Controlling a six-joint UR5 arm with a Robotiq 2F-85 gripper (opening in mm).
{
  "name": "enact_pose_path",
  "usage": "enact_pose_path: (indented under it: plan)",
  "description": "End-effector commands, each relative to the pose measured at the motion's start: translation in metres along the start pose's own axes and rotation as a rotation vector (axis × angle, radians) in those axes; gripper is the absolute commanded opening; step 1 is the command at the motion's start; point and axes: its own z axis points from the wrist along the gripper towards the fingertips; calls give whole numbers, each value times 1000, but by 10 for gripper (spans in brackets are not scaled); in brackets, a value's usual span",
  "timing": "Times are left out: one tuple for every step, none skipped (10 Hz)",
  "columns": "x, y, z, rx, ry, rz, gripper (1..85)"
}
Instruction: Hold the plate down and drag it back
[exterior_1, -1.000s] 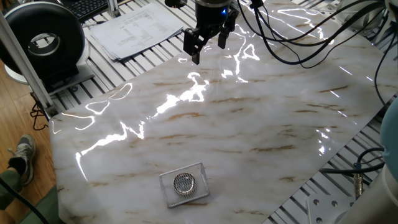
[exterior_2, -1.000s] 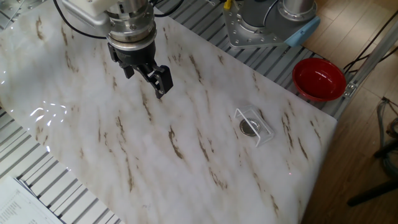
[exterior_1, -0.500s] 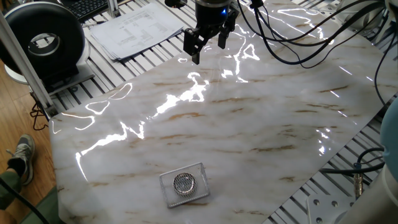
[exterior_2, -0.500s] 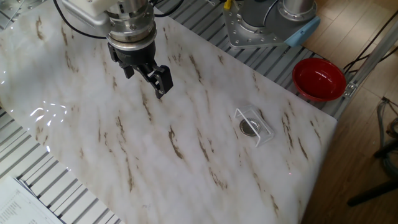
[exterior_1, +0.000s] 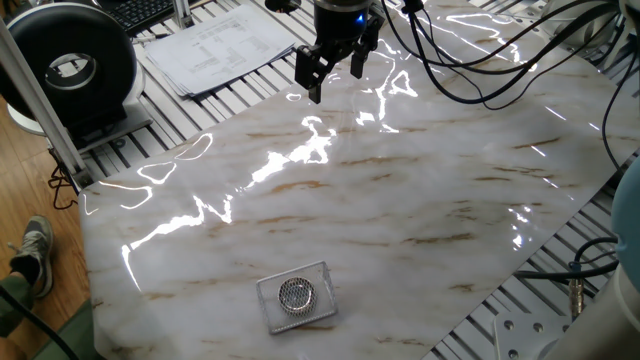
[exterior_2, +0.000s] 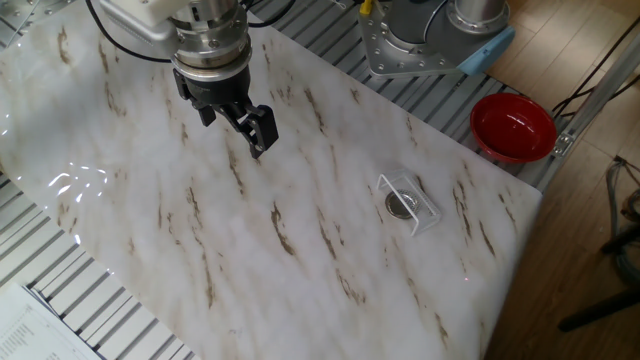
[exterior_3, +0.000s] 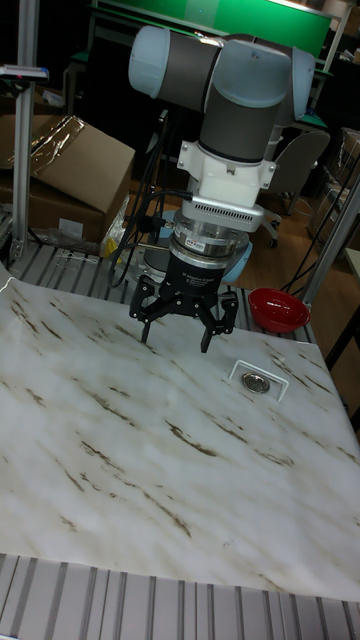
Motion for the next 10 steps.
enact_pose_path:
  plan:
    - [-1, -4, 0, 26, -2, -113, 20]
    - [-1, -5, 0, 31, -2, -111, 20]
    - [0, -5, 0, 31, 0, -111, 20]
    - [0, -5, 0, 31, 0, -113, 20]
    - [0, -5, 1, 29, 0, -113, 20]
    - [0, -6, 1, 29, -2, -113, 20]
    - [0, -5, 1, 28, -2, -113, 17]
    - [0, -5, 1, 26, -4, -113, 17]
    - [0, -5, 1, 25, -4, -113, 17]
    - [-1, -4, 1, 22, -5, -110, 17]
